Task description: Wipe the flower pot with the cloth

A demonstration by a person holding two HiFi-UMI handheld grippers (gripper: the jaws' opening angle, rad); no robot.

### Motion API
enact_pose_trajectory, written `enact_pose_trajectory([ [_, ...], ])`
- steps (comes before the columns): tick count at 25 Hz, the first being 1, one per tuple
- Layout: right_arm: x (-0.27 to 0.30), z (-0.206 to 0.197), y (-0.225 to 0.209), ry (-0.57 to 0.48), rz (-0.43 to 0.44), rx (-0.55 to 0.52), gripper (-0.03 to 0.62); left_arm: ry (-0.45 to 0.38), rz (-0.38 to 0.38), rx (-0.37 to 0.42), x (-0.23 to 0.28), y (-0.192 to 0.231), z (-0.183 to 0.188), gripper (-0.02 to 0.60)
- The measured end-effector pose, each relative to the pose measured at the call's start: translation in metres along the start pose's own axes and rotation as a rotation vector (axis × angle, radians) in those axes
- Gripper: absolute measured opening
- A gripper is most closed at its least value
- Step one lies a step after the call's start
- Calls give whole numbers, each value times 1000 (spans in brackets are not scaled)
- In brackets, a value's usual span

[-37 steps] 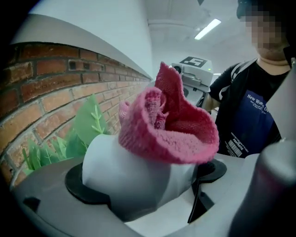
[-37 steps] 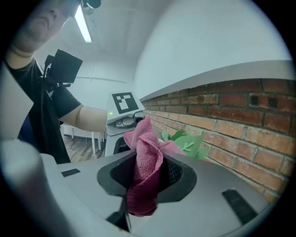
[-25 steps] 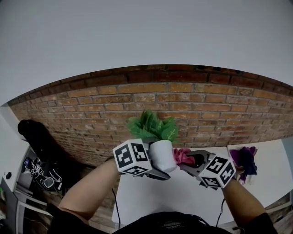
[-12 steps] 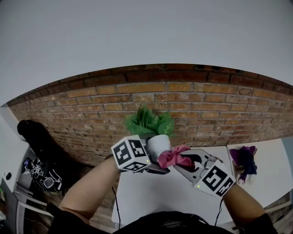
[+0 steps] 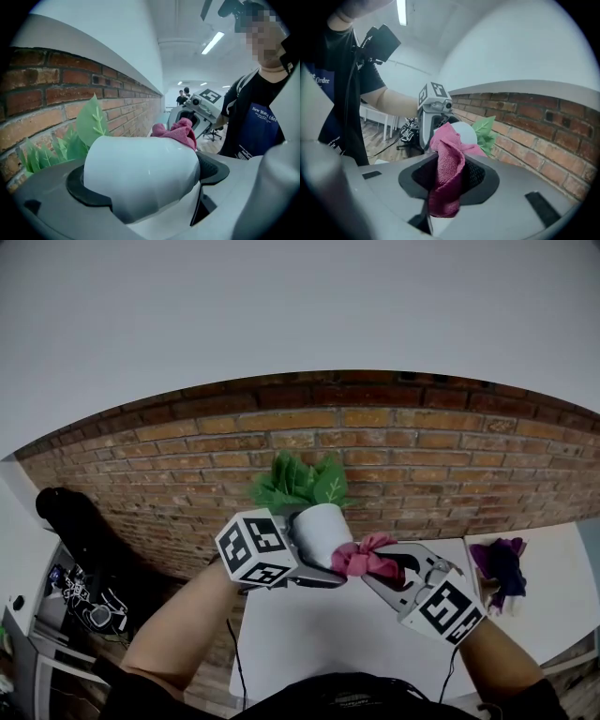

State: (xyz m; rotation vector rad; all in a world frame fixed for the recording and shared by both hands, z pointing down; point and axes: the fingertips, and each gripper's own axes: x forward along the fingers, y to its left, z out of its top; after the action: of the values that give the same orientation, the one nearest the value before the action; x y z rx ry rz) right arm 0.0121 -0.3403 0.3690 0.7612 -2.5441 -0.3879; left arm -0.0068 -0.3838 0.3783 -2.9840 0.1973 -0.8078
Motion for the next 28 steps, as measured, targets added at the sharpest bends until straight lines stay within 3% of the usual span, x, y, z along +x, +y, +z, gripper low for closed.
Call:
enact_pose_trajectory([
  [4,6,-8,8,35,12,-2,104,-6,16,46,1,-3,3,571],
  [9,17,-37,31,102,97,24,104,-62,-2,42,-4,-9,12,569],
  [14,4,-40,12,83,52,79,104,60,49,194,3,-14,-20,569],
  [17,-7,-24,8,42,37,86,104,96,29,245,7,-37,-33,569],
  [24,-43,51,86,-29,181,-155,104,138,-87,343,8,-139,-36,569],
  [28,-42,60,132,-74,221,-346,104,151,-125,357,7,-167,-38,569],
])
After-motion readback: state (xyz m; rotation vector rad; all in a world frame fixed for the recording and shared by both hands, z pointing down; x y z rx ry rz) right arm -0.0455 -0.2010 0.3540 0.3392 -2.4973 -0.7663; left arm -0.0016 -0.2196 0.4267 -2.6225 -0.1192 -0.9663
